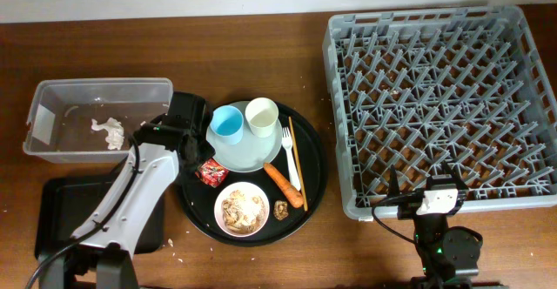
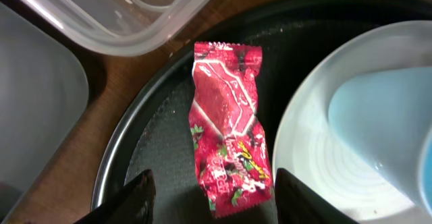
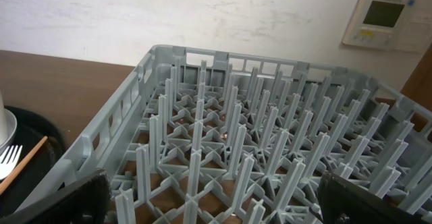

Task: Sort waste into correct bins and load items into the dishwasher rack
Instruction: 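Grasp the red snack wrapper with the left gripper, then drop the red wrapper into the clear bin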

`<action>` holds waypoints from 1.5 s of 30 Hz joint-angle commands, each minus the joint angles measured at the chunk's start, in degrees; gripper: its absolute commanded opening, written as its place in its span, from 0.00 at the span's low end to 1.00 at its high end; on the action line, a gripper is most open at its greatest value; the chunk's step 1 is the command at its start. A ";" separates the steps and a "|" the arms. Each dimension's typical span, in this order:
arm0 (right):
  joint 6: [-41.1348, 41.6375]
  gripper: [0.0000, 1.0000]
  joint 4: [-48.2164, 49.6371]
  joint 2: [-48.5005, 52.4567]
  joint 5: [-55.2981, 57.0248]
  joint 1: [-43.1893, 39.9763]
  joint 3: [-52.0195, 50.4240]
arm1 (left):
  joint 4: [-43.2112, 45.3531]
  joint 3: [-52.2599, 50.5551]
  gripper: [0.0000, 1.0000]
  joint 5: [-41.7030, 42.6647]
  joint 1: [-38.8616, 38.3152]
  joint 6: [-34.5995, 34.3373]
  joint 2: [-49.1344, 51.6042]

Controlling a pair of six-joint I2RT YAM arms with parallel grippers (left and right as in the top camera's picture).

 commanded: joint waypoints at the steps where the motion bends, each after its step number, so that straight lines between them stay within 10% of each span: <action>1: -0.17 0.99 -0.28 -0.31 0.28 0.26 -0.31 | 3.23 -3.37 0.56 -2.25 0.20 -1.16 -0.24; 23: -0.17 0.99 -0.28 -0.31 0.28 0.26 -0.31 | 21.57 -15.08 0.47 -4.00 -2.45 -1.11 4.42; 29: -0.20 0.99 -0.28 -0.31 0.28 0.26 -0.31 | 21.27 -15.06 0.01 -3.82 -2.45 -0.63 4.48; 40: -0.17 0.99 -0.28 -0.31 0.28 0.26 -0.31 | 21.05 -14.78 0.00 -2.08 -1.60 7.13 -30.05; 45: -0.17 0.99 -0.28 -0.31 0.28 0.26 -0.31 | 25.16 -11.04 0.01 -1.73 13.53 13.20 -27.98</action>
